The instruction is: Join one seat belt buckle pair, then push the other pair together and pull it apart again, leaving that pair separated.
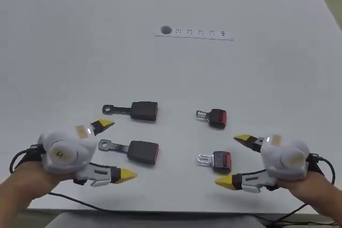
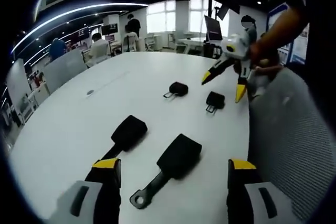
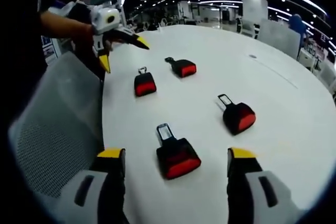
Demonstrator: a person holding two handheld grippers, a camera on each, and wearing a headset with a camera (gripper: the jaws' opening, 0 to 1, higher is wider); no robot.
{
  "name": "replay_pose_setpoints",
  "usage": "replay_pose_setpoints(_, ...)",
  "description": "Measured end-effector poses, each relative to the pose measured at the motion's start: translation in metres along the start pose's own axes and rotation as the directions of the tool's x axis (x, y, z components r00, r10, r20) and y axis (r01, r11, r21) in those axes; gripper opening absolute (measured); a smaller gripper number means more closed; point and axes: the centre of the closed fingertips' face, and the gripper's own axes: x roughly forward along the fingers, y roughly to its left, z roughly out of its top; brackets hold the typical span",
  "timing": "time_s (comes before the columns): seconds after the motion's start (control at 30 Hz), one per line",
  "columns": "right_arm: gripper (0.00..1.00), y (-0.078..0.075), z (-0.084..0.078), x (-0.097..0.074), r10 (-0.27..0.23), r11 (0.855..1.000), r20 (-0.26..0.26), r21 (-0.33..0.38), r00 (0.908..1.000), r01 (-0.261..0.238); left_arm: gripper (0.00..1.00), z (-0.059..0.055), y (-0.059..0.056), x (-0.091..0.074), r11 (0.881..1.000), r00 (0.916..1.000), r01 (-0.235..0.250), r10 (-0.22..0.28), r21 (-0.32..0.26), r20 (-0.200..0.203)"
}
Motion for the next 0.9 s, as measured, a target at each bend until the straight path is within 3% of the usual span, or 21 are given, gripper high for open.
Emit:
replay_pose_setpoints(0.4,0.74,-0.001,-0.010,0.005,0.060,0.998,-0.050,-0.031,0.9969,-0.062,0.80,-0.009,0.009,0.021,0.996,0.9965,0.067,-0.064,0.064,-0.054)
replay_pose_setpoints(0.5,0.74,0.002,-0.012,0.006,0.079,0.996,-0.059,-0.033,0.9951,-0.081,0.78,-0.014,0.006,0.027,0.991,0.9925,0.095,-0.087,0.092,-0.085)
replay_pose_setpoints(0.9,0.72,0.001,-0.015,0.013,0.108,0.993,-0.085,-0.039,0.9906,-0.111,0.71,-0.021,0.003,0.047,0.975,0.9786,0.174,-0.155,0.141,-0.135)
